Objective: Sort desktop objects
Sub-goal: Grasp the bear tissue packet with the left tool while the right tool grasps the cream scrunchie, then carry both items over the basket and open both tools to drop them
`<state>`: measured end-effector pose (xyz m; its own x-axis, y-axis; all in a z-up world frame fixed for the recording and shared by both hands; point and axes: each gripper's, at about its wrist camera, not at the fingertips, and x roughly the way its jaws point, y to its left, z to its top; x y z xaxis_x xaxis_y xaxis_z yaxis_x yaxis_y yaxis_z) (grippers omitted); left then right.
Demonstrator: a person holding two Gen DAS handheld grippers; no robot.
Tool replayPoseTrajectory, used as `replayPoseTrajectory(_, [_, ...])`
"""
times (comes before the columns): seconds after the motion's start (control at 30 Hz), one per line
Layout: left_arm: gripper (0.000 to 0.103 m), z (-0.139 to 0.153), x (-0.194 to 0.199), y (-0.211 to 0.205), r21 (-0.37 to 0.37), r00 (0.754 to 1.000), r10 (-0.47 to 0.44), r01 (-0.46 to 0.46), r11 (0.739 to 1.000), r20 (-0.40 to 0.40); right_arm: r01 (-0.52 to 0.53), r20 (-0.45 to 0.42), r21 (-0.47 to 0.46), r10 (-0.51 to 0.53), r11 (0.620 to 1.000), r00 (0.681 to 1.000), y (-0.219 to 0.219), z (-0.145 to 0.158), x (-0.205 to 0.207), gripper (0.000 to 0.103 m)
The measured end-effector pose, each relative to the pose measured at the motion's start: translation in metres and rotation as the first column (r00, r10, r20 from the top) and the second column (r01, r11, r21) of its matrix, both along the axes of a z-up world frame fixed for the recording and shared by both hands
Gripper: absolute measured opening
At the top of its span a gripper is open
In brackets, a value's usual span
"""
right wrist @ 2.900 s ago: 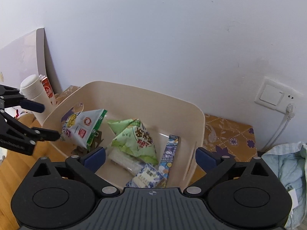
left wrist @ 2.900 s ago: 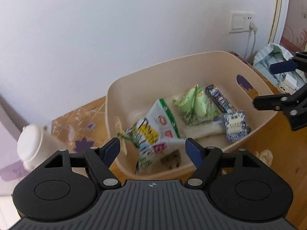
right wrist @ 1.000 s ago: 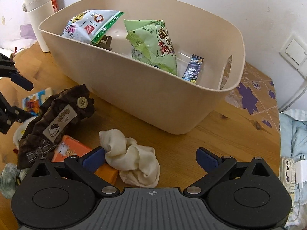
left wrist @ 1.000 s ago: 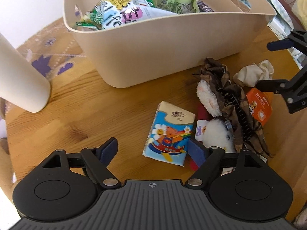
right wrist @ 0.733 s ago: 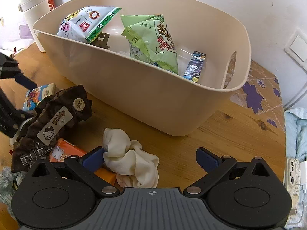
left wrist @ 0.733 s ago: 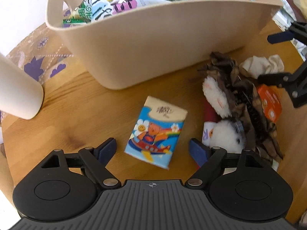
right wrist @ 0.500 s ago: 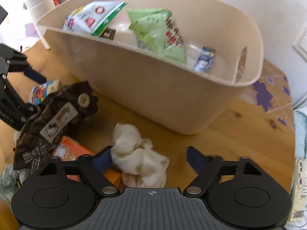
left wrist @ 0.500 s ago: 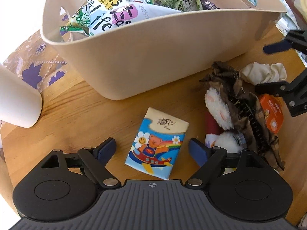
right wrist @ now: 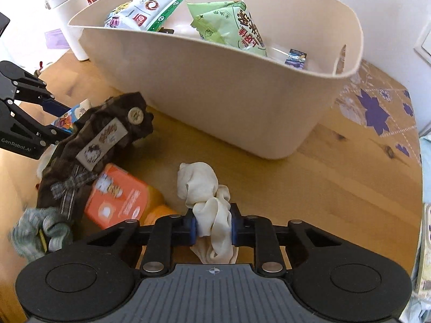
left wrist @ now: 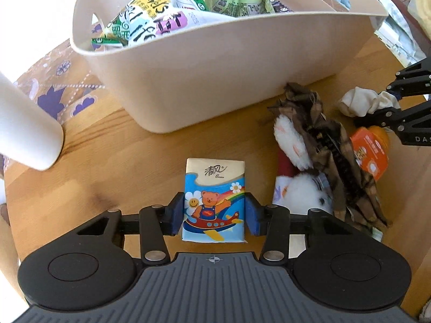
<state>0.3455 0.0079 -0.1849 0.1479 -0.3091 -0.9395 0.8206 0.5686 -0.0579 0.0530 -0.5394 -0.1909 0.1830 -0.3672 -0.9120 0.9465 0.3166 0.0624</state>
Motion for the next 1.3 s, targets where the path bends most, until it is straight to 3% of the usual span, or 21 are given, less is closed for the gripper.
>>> replayPoseTrajectory(0.37, [0.047,0.017,-0.026,0.025,0.003,0.999,0.043,-0.043,0.999,0.026,0.034,0.017,-0.06,-0.033,0.998,0.999,0.023,0.023,-0.024,0.02])
replayPoseTrajectory(0.7, [0.046,0.072,-0.012,0.055,-0.041,0.988,0.082,-0.077,0.996,0.128,0.084,0.03,-0.171,-0.08,0.982,0.996,0.026,0.08,-0.073,0.021])
replayPoseTrajectory(1.3, [0.047,0.158,0.019,0.032,-0.113,0.949,0.058,-0.024,0.993,0.309,0.146,0.067,-0.346,-0.131,0.927,0.989,-0.019,0.153,-0.078,0.022])
